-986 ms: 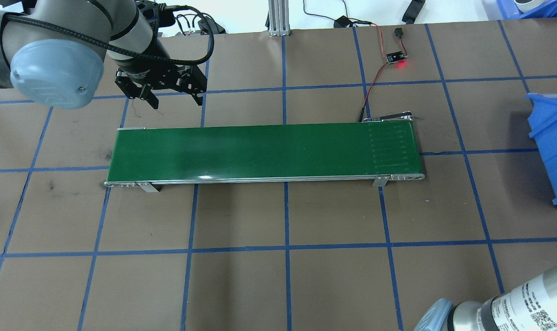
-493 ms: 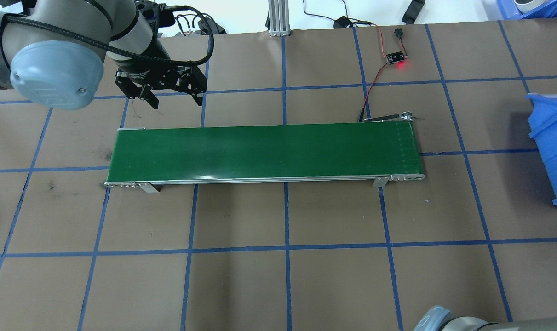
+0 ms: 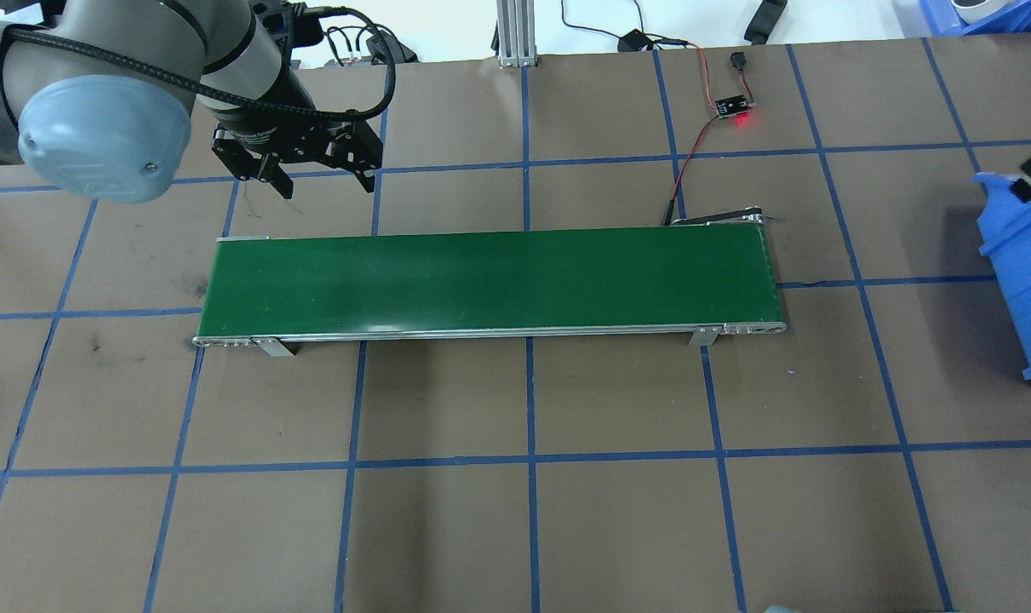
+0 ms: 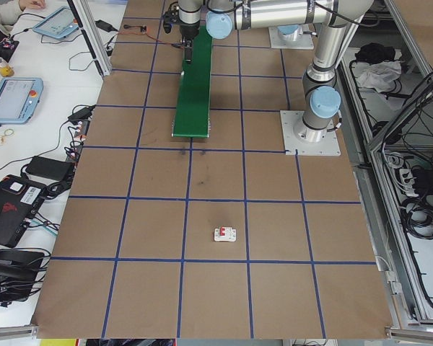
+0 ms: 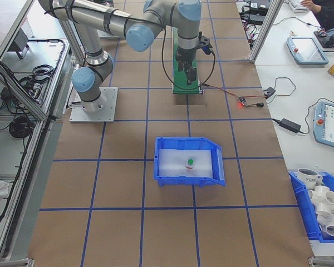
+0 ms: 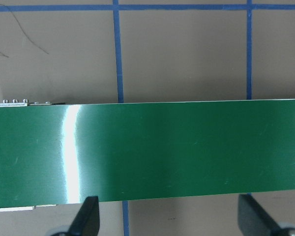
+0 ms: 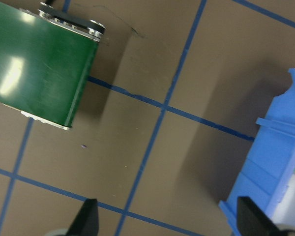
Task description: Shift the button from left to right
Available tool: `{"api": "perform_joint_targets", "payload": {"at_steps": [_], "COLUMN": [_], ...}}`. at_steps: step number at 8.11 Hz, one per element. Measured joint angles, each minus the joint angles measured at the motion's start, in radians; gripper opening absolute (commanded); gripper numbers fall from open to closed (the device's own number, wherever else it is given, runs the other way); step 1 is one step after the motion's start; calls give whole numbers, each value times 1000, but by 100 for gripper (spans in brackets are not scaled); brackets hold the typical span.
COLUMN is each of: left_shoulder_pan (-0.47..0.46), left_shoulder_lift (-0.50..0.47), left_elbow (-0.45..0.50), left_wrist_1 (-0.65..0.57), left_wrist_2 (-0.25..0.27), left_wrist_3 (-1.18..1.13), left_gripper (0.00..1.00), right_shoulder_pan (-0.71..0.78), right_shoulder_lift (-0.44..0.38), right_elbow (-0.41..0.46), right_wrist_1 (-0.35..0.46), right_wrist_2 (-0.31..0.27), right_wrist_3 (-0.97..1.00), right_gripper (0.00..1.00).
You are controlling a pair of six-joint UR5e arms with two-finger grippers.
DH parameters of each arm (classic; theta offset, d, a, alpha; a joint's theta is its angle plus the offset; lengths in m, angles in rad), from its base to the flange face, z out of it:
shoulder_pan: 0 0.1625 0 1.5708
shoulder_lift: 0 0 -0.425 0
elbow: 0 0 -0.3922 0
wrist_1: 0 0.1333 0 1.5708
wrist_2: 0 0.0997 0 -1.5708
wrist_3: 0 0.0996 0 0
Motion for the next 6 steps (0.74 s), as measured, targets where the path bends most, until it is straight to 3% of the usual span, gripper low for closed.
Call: {"api": "perform_joint_targets", "payload": {"at_steps": [3,6], "left_shoulder_pan": [0,0], "left_shoulder_lift": [4,6], "left_elbow": [0,2], "left_wrist_1": [1,2], "left_wrist_2": [1,1], "left_wrist_3": [2,2], "left_gripper": [100,100], "right_shoulder_pan": [351,505], "right_shoulder_lift": [-17,-7], "right_elbow": [-2,-1], "right_wrist_1": [41,47], "right_wrist_2": [-24,-45], "right_wrist_3": [569,798], "right_gripper": [100,100]}}
